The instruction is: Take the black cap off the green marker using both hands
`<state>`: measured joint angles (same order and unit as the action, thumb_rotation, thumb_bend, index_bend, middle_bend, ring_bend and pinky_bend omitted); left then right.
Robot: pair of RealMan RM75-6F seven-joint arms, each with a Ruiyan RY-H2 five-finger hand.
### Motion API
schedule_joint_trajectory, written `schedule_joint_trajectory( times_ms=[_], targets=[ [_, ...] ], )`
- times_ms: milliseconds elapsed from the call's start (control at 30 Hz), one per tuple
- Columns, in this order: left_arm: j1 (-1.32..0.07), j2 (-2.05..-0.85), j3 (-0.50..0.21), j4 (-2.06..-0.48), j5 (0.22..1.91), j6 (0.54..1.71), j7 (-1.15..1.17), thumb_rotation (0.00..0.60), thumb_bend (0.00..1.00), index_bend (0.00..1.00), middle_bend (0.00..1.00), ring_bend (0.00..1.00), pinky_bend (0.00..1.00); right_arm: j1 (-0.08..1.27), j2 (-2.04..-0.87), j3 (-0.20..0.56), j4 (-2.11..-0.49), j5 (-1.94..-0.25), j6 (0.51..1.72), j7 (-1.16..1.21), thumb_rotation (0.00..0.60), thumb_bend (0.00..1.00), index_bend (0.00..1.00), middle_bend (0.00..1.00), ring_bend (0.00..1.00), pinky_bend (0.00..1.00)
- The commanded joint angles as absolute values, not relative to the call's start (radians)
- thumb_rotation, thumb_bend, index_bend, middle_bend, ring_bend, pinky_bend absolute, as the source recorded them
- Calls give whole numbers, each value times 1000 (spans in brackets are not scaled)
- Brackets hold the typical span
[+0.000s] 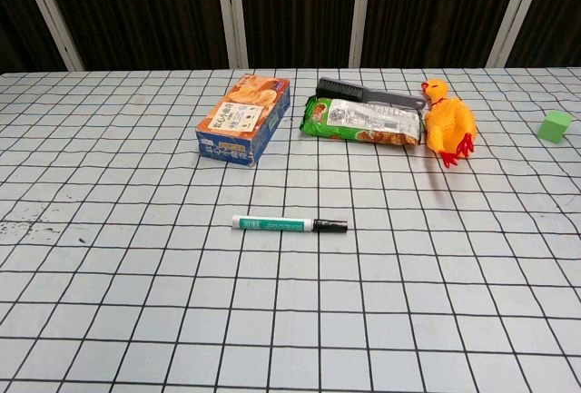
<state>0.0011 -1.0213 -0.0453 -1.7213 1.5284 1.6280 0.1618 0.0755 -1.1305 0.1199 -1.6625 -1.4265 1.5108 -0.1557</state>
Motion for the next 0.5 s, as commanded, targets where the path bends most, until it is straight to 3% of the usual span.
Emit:
schedule_joint_trajectory(
  times_ms=[33, 500],
  targets=[
    [8, -1024, -45, -1713, 1536, 1639, 143, 600, 397, 77, 37, 0, 0, 77, -1134, 117, -1663, -1430, 1508, -158, 600, 215, 107, 3, 0, 87],
    [-10, -1059, -47, -1666, 1541, 1610, 137, 600, 384, 119, 55, 0, 0, 64, -1133, 104, -1680, -1438, 1522, -184, 600, 214, 108, 3, 0, 87]
  ],
)
